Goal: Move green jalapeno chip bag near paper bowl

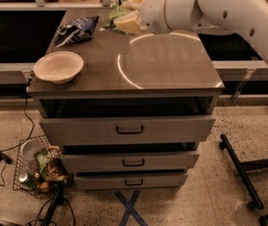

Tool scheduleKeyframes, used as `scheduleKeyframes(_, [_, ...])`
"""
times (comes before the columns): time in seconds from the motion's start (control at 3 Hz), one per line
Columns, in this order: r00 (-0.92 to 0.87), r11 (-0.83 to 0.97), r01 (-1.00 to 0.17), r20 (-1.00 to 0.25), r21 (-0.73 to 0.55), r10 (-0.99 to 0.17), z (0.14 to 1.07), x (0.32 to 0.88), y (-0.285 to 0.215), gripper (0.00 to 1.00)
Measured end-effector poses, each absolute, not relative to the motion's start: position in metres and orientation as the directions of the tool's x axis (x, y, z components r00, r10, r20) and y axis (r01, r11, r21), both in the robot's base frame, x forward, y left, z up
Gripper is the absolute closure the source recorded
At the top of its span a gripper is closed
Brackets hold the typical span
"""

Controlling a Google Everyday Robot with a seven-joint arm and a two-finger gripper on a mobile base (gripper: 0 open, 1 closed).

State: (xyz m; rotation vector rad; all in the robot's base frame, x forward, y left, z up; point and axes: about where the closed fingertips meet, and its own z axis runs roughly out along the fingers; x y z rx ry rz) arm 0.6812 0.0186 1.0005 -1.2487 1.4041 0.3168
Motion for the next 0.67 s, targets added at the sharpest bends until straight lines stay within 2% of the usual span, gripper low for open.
scheduleKeyframes(0.67, [0.209,0.162,-0.927,-0.824,-0.338,-0.526,0.941,0.679,0.03,1.0])
